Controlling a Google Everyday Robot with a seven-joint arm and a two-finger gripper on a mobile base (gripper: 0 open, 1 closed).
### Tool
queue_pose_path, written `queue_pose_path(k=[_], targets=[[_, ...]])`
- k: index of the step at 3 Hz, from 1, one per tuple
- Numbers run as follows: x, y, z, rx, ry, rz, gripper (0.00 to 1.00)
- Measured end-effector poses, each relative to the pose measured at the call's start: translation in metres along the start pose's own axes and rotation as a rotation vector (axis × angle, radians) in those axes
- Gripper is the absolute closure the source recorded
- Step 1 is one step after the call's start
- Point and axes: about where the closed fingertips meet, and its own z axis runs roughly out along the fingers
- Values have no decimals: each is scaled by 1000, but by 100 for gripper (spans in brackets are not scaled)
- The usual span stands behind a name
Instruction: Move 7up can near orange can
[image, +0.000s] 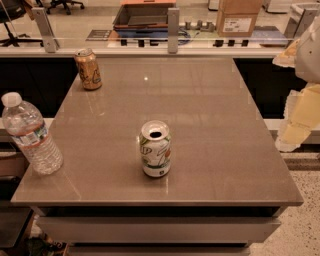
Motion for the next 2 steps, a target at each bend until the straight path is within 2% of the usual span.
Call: queue_pose_path(k=[1,2], targets=[[0,0,0,0,0,0,0],[-5,0,2,3,-29,0,0]])
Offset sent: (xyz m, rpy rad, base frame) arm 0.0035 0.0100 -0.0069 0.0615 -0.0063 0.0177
